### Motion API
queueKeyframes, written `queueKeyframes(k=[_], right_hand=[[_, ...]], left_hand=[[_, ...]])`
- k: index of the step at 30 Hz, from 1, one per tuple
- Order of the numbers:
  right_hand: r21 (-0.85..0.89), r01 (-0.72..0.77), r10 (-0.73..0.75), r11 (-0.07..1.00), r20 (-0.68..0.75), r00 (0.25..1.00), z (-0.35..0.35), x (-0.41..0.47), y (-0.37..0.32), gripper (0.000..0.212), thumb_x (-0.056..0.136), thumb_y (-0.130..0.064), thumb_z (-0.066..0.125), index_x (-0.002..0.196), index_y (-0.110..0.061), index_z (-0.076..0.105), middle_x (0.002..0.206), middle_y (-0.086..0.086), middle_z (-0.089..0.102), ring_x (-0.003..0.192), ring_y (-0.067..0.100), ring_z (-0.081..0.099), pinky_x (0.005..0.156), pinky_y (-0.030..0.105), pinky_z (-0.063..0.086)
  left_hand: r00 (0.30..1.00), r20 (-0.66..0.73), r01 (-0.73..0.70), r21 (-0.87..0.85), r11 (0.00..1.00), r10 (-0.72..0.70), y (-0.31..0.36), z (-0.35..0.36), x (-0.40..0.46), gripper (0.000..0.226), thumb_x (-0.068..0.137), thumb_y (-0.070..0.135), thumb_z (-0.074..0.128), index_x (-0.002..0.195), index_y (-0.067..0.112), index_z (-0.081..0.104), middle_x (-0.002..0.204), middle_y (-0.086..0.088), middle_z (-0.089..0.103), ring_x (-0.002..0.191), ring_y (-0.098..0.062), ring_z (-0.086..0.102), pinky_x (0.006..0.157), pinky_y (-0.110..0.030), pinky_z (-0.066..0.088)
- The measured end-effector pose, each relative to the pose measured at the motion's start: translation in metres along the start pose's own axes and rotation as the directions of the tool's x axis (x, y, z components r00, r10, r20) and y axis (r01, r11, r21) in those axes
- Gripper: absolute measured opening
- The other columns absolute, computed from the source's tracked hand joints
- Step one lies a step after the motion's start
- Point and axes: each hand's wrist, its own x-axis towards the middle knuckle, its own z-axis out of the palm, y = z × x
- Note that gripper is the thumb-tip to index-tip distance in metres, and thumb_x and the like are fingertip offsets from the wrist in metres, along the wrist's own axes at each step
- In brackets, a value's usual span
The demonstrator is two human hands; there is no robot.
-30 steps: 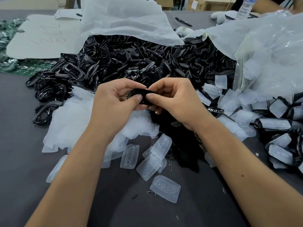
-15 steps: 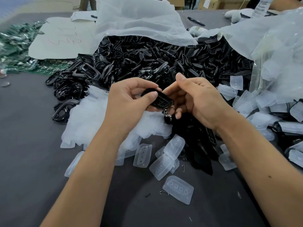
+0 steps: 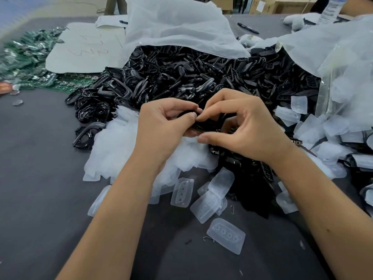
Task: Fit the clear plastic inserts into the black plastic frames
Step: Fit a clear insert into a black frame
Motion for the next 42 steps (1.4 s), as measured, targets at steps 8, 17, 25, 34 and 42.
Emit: queueKeyframes(k=[8,17,25,34,42], right_hand=[[0.052,-0.059,0.065,0.997,-0.134,0.989,0.009,0.005,-0.003,0.004,0.09,-0.011,0.081,0.088,-0.013,0.082,0.091,0.004,0.07,0.071,0.014,0.064,0.059,0.026,0.049],[0.703,-0.426,0.525,0.569,0.088,0.846,0.006,0.009,-0.005,0.012,0.073,-0.019,0.078,0.076,-0.008,0.081,0.067,0.001,0.062,0.059,0.008,0.05,0.044,0.017,0.037],[-0.174,-0.035,-0.045,0.984,-0.432,0.901,0.014,0.009,-0.016,0.01,0.095,-0.013,0.074,0.093,-0.011,0.083,0.079,0.004,0.065,0.068,0.012,0.058,0.066,0.021,0.045],[-0.557,0.278,-0.384,0.782,-0.081,0.92,0.021,0.009,-0.018,0.016,0.099,-0.016,0.073,0.099,-0.002,0.081,0.096,0.007,0.069,0.099,0.028,0.057,0.081,0.039,0.051],[-0.183,0.127,-0.172,0.975,-0.256,0.951,0.003,0.005,-0.02,0.008,0.094,-0.014,0.075,0.09,-0.009,0.081,0.088,0.0,0.076,0.082,0.016,0.07,0.064,0.036,0.055]], left_hand=[[0.997,-0.033,0.062,-0.116,0.991,-0.066,0.003,-0.001,0.001,0.021,0.104,0.008,0.061,0.094,-0.003,0.076,0.088,-0.017,0.078,0.07,-0.022,0.075,0.066,-0.022,0.059],[1.0,-0.028,0.008,-0.085,0.996,-0.01,0.004,0.0,-0.001,0.016,0.099,-0.006,0.063,0.113,-0.003,0.071,0.082,-0.015,0.077,0.06,-0.017,0.071,0.061,-0.02,0.056],[0.994,-0.101,0.017,-0.146,0.989,-0.032,0.003,0.007,0.0,0.017,0.101,0.012,0.067,0.106,-0.003,0.072,0.09,-0.019,0.078,0.079,-0.031,0.079,0.072,-0.029,0.063],[0.989,-0.119,0.07,-0.147,0.987,-0.088,0.001,0.0,0.004,0.032,0.099,0.011,0.071,0.079,-0.013,0.061,0.075,-0.019,0.057,0.068,-0.024,0.06,0.065,-0.029,0.06],[0.974,-0.216,-0.077,-0.036,0.996,0.068,-0.007,0.005,0.004,0.02,0.096,0.006,0.071,0.077,0.011,0.073,0.072,-0.022,0.072,0.069,-0.032,0.073,0.061,-0.034,0.061]])
